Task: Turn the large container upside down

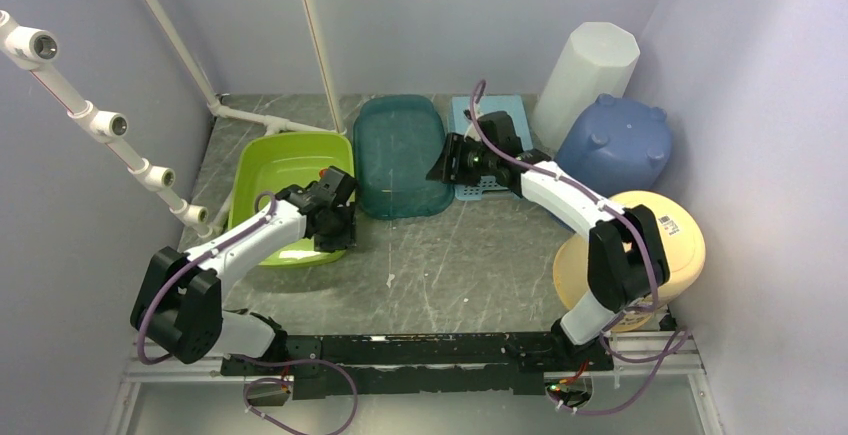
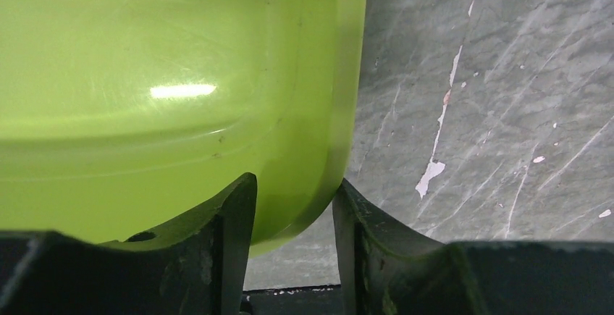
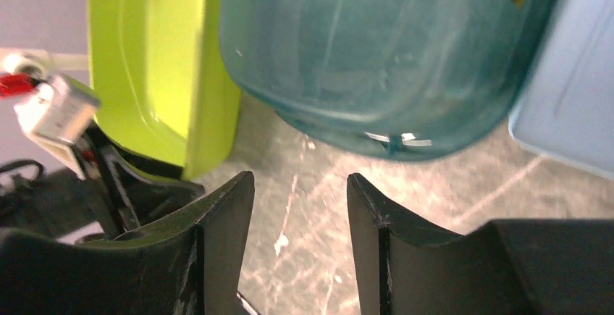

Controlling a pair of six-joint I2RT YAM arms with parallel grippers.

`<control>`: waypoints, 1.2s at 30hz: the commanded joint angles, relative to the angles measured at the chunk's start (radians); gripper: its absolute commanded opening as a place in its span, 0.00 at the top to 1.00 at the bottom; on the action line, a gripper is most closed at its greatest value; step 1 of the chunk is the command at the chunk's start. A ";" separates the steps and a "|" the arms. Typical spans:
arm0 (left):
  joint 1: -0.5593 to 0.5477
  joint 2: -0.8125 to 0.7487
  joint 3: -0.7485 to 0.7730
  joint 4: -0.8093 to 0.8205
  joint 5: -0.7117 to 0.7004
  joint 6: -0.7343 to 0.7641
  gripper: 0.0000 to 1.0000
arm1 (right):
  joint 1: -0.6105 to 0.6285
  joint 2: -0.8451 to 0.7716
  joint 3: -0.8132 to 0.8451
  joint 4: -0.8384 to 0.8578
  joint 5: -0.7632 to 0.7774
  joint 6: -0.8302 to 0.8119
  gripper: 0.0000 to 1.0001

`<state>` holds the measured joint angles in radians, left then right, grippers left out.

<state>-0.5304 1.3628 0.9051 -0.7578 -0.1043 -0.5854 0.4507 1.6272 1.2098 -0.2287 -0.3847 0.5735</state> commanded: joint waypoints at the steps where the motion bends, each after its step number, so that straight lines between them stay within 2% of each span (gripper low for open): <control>1: 0.006 -0.030 0.028 -0.026 -0.006 0.000 0.54 | -0.003 -0.102 -0.084 0.024 -0.003 0.019 0.46; 8: 0.006 -0.106 0.043 -0.089 -0.058 -0.032 0.68 | -0.001 -0.201 -0.161 0.001 0.001 0.032 0.45; 18: 0.006 -0.231 0.140 -0.183 -0.090 -0.005 0.97 | 0.003 -0.280 -0.221 0.036 -0.065 0.096 0.42; 23: 0.006 -0.300 0.204 -0.238 -0.083 0.008 0.97 | 0.013 -0.310 -0.238 0.050 -0.096 0.121 0.41; 36: 0.006 -0.417 0.328 -0.293 0.062 0.057 0.97 | 0.057 -0.345 -0.259 0.071 -0.128 0.175 0.39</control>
<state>-0.5285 0.9764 1.1641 -1.0344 -0.0959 -0.5495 0.5007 1.3220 0.9554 -0.2085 -0.4862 0.7238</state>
